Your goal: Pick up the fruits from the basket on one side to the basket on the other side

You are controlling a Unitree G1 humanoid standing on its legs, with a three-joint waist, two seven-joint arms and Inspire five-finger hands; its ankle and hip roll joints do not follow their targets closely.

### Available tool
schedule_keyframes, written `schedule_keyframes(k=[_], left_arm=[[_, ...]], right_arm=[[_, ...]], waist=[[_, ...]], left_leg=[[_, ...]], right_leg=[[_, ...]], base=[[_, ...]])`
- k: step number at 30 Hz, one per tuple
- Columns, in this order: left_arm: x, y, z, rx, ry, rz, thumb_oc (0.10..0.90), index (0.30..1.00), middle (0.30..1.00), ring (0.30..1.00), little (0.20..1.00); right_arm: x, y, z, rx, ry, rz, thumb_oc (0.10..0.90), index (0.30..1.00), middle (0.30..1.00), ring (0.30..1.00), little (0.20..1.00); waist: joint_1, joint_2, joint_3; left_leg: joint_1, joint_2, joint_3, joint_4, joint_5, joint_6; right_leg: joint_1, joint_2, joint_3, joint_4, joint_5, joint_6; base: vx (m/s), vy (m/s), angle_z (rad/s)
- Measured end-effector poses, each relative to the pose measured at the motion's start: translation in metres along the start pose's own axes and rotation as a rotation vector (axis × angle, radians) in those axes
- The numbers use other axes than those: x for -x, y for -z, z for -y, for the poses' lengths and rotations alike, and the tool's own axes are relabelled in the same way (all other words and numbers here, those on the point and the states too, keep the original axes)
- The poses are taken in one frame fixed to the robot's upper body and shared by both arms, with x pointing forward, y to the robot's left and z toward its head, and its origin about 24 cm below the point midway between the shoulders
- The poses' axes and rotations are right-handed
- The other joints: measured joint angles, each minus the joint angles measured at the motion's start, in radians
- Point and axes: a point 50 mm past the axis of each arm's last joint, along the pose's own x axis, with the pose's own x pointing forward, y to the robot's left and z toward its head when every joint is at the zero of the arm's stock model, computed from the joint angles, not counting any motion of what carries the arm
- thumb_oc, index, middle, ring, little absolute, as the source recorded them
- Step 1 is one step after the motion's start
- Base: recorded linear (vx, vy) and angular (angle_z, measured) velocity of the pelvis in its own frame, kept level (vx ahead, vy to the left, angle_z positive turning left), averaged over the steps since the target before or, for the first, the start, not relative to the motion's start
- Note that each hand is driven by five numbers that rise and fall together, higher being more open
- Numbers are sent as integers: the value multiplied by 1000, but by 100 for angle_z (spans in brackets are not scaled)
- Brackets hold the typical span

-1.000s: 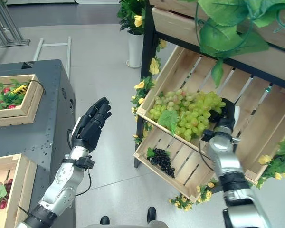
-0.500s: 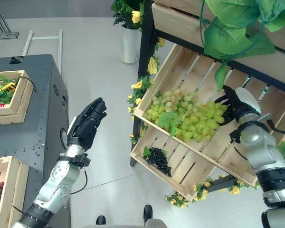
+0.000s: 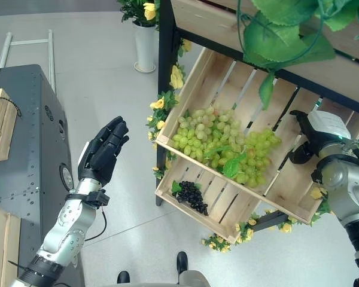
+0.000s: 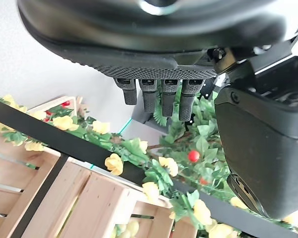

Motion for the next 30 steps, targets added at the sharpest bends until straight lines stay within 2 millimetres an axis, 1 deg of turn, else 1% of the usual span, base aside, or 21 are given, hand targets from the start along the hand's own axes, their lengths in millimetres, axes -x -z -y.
schedule_keyframes(k=[4, 6, 7, 10, 12, 13, 16, 18, 20, 21, 22, 25, 29, 30], left_arm=[[0, 0, 0, 0, -1, 1, 800, 900, 900, 900, 900], [0, 0, 0, 2, -3, 2, 800, 900, 900, 900, 900], [0, -1, -1, 3, -4, 4, 800, 900, 900, 900, 900], [0, -1, 0, 7, -6, 6, 800, 900, 900, 900, 900], [0, 0, 0, 11, -6, 6, 800, 900, 900, 900, 900], [0, 0, 0, 11, -5, 6, 800, 900, 900, 900, 900], [0, 0, 1, 12, -6, 6, 800, 900, 900, 900, 900], [0, 1, 1, 14, -8, 4, 800, 900, 900, 900, 900], [0, 2, 4, 35, -9, 6, 800, 900, 900, 900, 900], [0, 3, 5, 40, -10, 6, 800, 900, 900, 900, 900], [0, 4, 6, 49, -8, 6, 800, 900, 900, 900, 900], [1, 8, 7, 59, -16, -3, 800, 900, 900, 900, 900], [4, 8, 5, 59, -24, 13, 800, 900, 900, 900, 900], [4, 8, 5, 60, -24, 13, 800, 900, 900, 900, 900]], right_arm=[[2, -17, 14, -25, 76, 75, 800, 900, 900, 900, 900], [4, -25, 20, -71, 107, 111, 800, 900, 900, 900, 900], [6, -32, 22, -176, 118, 143, 800, 900, 900, 900, 900], [8, -45, 21, -338, 130, 196, 800, 900, 900, 900, 900], [10, -55, 13, -533, 144, 221, 800, 900, 900, 900, 900], [10, -57, 12, -567, 143, 224, 800, 900, 900, 900, 900], [11, -66, 1, -814, 119, 236, 800, 900, 900, 900, 900], [13, -72, -4, -937, 114, 254, 800, 900, 900, 900, 900], [19, -89, -18, -1192, 52, 299, 800, 900, 900, 900, 900], [22, -93, -21, -1252, 35, 311, 800, 900, 900, 900, 900], [26, -100, -27, -1347, -10, 328, 800, 900, 900, 900, 900], [37, -118, -54, -1611, -153, 360, 800, 900, 900, 900, 900], [47, -129, -64, -1807, -217, 439, 800, 900, 900, 900, 900], [48, -130, -66, -1810, -236, 453, 800, 900, 900, 900, 900]], waist=[[-9, 18, 11], [-9, 25, 15], [-9, 28, 15], [-8, 30, 15], [-8, 30, 15], [-7, 31, 15], [-5, 33, 15], [-7, 33, 15], [-7, 40, 14], [-7, 41, 14], [-5, 44, 15], [8, 51, 14], [15, 53, 14], [16, 54, 13]], left_leg=[[1, 1, 1, -1, -1, 1], [2, 1, 3, -1, -2, 1], [3, 2, 3, -1, -2, 1], [4, 2, 3, 0, -2, 1], [6, 3, 3, 0, -2, 0], [6, 2, 4, 0, -2, 0], [6, 3, 3, -1, -2, 0], [7, 3, 4, -1, -2, 0], [8, 3, 4, 0, -1, -1], [9, 3, 4, -1, 1, -3], [9, 3, 4, 2, 1, -4], [16, 4, 3, 0, 1, -5], [18, 6, -1, -1, -1, -3], [17, 6, -2, -1, 0, -3]], right_leg=[[0, 1, 3, 0, 0, 0], [1, 1, 3, 0, 0, 0], [1, 3, 4, 0, 0, 0], [2, 3, 4, 0, 0, -1], [5, 3, 4, 0, 0, -1], [5, 3, 4, 0, 0, -1], [5, 3, 4, 0, 0, -1], [5, 3, 4, 0, 0, -2], [6, 3, 4, 0, 0, -2], [6, 3, 4, 0, 0, -2], [6, 3, 4, 0, 0, -2], [15, 4, 0, 0, -1, -3], [19, 3, -5, 0, -6, -10], [19, 3, -5, 0, -7, -11]], base=[[4, 26, -1], [0, 0, 0], [0, 0, 0], [0, 0, 0], [0, 0, 0], [0, 0, 0], [0, 0, 0], [0, 0, 0], [0, 0, 0], [0, 0, 0], [0, 0, 0], [0, 0, 0], [8, -2, 0], [12, -19, 5]])
